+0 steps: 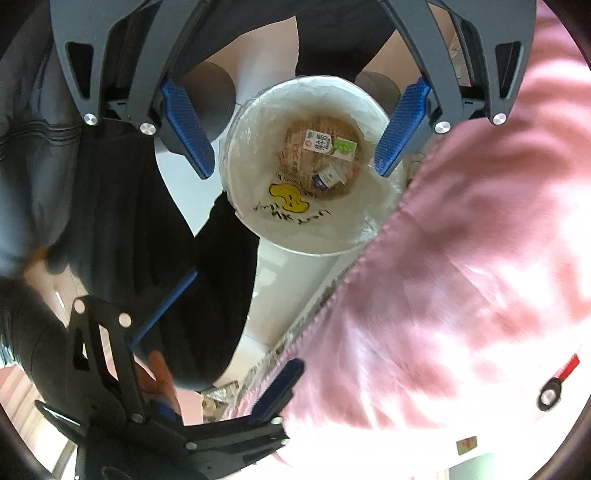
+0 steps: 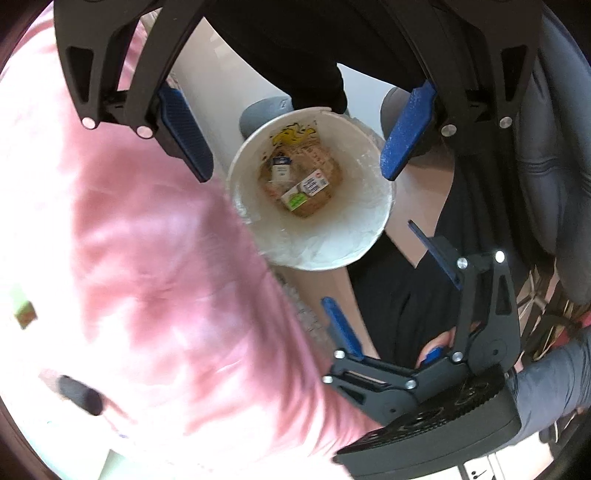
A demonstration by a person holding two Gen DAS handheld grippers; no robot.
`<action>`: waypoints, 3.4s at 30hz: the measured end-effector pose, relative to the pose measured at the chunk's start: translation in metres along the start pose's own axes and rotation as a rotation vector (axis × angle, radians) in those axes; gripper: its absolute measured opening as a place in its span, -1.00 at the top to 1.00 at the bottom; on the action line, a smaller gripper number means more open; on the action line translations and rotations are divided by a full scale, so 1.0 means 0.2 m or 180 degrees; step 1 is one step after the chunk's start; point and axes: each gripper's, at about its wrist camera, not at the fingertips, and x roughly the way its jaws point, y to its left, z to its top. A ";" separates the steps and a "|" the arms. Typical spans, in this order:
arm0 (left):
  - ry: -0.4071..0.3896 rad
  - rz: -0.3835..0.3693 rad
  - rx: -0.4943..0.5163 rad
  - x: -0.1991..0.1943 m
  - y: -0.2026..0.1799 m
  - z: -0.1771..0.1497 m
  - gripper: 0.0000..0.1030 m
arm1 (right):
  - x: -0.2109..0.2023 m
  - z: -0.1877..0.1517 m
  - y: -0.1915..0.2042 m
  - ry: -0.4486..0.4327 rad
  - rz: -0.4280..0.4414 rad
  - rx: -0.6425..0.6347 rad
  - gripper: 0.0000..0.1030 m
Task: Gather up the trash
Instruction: 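Move both tools back over the bed toward the black tube and green cube, then grasp the black foam tube with the left tool while the right tool grasps the green cube, then carry the black tube and green cube with both tools over the trash bin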
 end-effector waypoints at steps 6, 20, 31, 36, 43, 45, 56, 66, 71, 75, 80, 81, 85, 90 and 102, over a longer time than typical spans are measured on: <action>-0.0107 0.0185 -0.0039 -0.13 0.01 0.04 -0.75 | -0.17 0.00 -0.02 -0.0242 -0.0282 0.0045 -0.75; -0.0343 0.0645 -0.0498 -0.41 0.25 0.25 -0.75 | -0.44 -0.01 -0.23 -0.0403 -0.0712 0.0231 -0.75; -0.0411 0.0981 -0.0852 -0.55 0.50 0.52 -0.78 | -0.58 -0.01 -0.42 -0.0497 -0.0902 0.0433 -0.75; -0.0365 0.1033 -0.0738 -0.51 0.54 0.65 -0.78 | -0.59 0.00 -0.51 -0.0494 -0.0937 0.0491 -0.75; -0.0301 0.1048 -0.0681 -0.46 0.66 0.79 -0.78 | -0.62 0.04 -0.68 -0.0606 -0.0837 0.0622 -0.75; -0.0319 0.1034 -0.0728 -0.46 0.73 0.83 -0.78 | -0.61 0.05 -0.73 -0.0623 -0.0815 0.0681 -0.75; -0.0218 0.0999 -0.0812 -0.33 0.96 0.96 -0.78 | -0.50 0.13 -0.91 -0.0510 -0.0758 0.0722 -0.75; -0.0115 0.0948 -0.0757 -0.24 1.05 1.01 -0.78 | -0.40 0.26 -1.06 -0.0601 -0.0569 0.0777 -0.75; -0.0089 0.0909 -0.0705 -0.21 1.06 1.02 -0.78 | -0.31 0.34 -1.10 -0.0571 -0.0519 0.0729 -0.75; -0.0080 0.0889 -0.0711 -0.19 1.08 1.03 -0.78 | -0.27 0.38 -1.13 -0.0559 -0.0486 0.0701 -0.59; -0.0005 0.0838 -0.0710 -0.16 1.09 1.03 -0.36 | -0.21 0.42 -1.16 -0.0466 -0.0363 0.0707 -0.02; 0.0005 0.0834 -0.0711 -0.16 1.09 1.03 -0.34 | -0.20 0.42 -1.17 -0.0434 -0.0343 0.0715 0.04; 0.0000 0.0835 -0.0721 -0.16 1.11 1.03 -0.12 | -0.17 0.43 -1.19 -0.0368 -0.0340 0.0706 0.28; 0.0023 0.0838 -0.0653 -0.16 1.10 1.03 -0.08 | -0.17 0.43 -1.19 -0.0341 -0.0345 0.0681 0.35; -0.0061 0.0703 -0.0444 -0.22 0.97 1.00 0.01 | -0.18 0.43 -1.15 -0.0251 -0.0366 0.0582 0.39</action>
